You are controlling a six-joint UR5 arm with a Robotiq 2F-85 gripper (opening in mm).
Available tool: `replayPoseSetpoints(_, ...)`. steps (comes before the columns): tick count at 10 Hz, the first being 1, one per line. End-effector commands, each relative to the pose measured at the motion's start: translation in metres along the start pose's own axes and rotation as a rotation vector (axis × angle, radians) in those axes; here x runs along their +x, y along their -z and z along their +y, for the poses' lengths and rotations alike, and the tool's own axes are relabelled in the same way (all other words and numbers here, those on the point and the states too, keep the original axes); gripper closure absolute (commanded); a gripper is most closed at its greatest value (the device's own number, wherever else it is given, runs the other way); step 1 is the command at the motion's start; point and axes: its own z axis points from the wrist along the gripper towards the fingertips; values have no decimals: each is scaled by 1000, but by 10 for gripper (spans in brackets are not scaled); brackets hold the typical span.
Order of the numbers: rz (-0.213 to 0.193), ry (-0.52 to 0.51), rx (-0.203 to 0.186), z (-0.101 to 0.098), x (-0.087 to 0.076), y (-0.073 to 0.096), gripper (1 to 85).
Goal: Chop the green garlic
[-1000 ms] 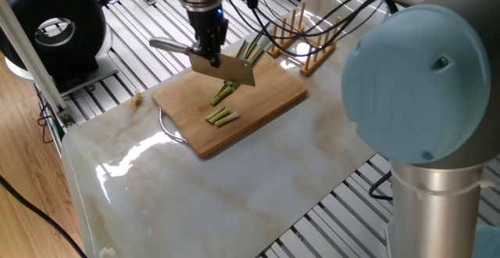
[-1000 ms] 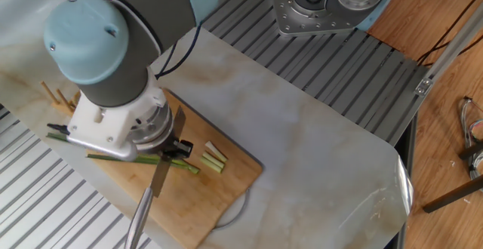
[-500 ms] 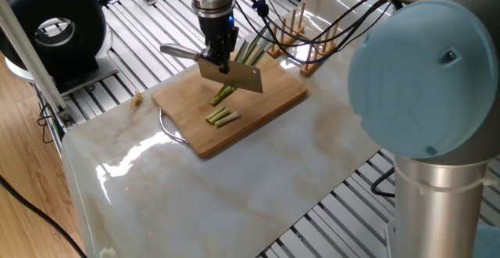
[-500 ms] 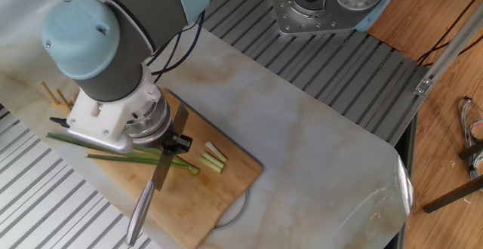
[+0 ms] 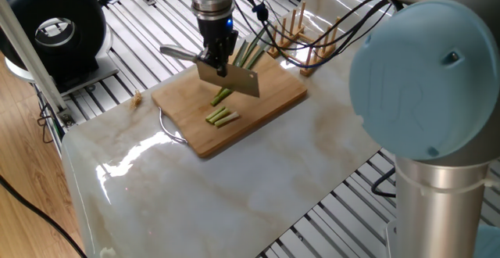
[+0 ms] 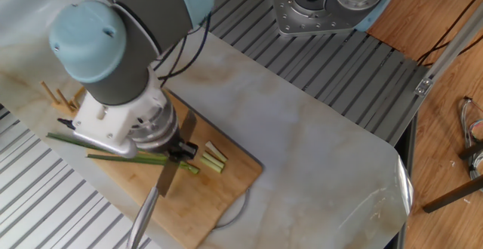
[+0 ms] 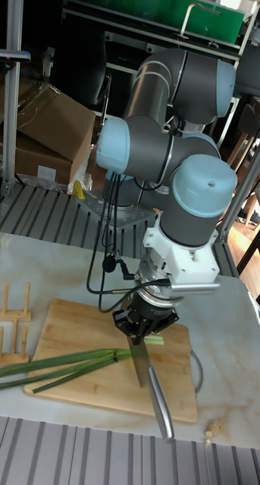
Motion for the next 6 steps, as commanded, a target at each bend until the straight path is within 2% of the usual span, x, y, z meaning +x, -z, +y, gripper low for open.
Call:
replayPoseSetpoints(1, -41, -35, 3, 19, -18, -7, 843)
replayPoseSetpoints(5, -49, -52, -30, 30, -23, -4, 843)
replayPoseSetpoints(6, -41, -36, -22, 21, -20, 1, 843)
